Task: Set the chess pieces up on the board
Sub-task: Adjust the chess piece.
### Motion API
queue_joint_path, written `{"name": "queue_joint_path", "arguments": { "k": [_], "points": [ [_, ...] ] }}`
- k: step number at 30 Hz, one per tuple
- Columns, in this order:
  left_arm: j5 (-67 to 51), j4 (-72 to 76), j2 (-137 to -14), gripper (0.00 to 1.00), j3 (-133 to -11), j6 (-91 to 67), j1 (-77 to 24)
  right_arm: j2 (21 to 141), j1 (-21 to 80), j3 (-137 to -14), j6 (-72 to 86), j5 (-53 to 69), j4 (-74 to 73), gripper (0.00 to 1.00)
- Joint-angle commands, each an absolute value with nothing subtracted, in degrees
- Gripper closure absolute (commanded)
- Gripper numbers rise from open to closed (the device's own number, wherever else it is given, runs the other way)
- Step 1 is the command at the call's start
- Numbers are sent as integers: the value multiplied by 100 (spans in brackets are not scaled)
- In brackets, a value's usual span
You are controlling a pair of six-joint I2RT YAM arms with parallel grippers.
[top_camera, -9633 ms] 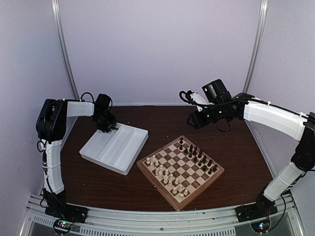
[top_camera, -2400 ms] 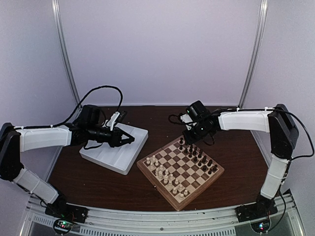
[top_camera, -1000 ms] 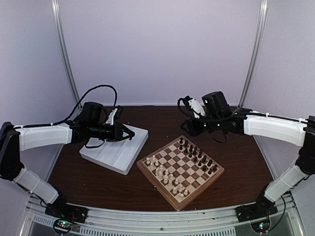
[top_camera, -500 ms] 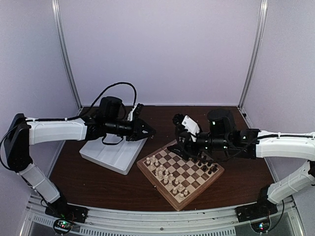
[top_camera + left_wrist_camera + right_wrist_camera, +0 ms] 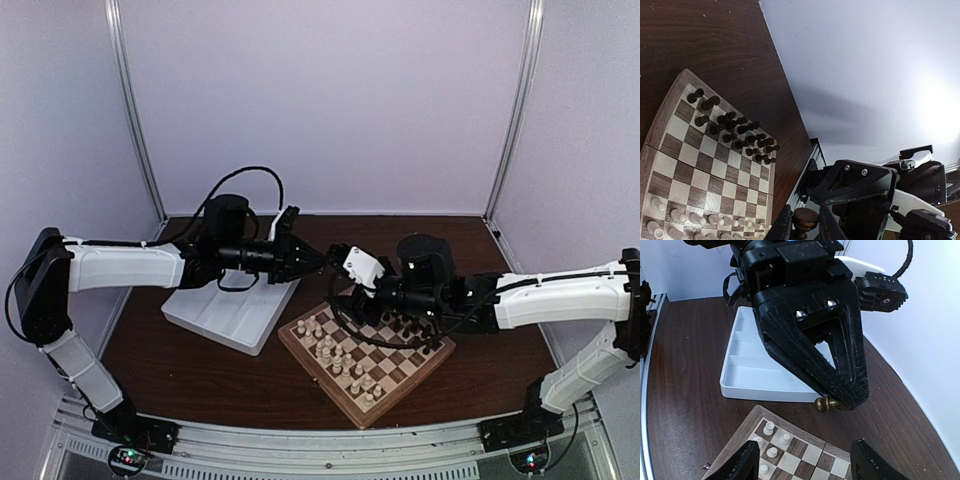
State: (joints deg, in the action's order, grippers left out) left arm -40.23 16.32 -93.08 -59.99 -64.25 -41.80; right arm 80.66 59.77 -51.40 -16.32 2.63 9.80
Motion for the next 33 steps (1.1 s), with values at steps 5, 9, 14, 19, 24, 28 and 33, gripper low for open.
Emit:
{"name": "queue_joint_path", "arguments": {
  "k": [5, 9, 14, 19, 24, 28, 33],
  "points": [
    [-4284, 2069, -9305, 81, -5894, -6607, -4210, 8352, 6003, -5444, -1757, -351, 1649, 36],
    [-4312, 2197, -9303, 81, -5847, -6684, -4219, 8485, 6003, -5554, -1757, -348, 1679, 39],
    [-4351, 2246, -9316, 80, -5815, -6708, -4219, 8597, 6001, -5629, -1756, -307, 1693, 46],
    [-4390, 2321, -9332, 80, -5784, -6734, -4228, 8674, 6003, -5651, -1747, -271, 1678, 55],
    [-4407, 2376, -9366, 80, -5762, -6765, -4235, 8690, 6003, -5634, -1740, -302, 1683, 63],
    [-4450, 2465, -9401, 80, -5761, -6820, -4252, 8693, 6002, -5609, -1724, -352, 1720, 65],
    [-4508, 2660, -9503, 80, -5742, -6939, -4271, 8701, 6003, -5599, -1701, -433, 1783, 70]
  ]
}}
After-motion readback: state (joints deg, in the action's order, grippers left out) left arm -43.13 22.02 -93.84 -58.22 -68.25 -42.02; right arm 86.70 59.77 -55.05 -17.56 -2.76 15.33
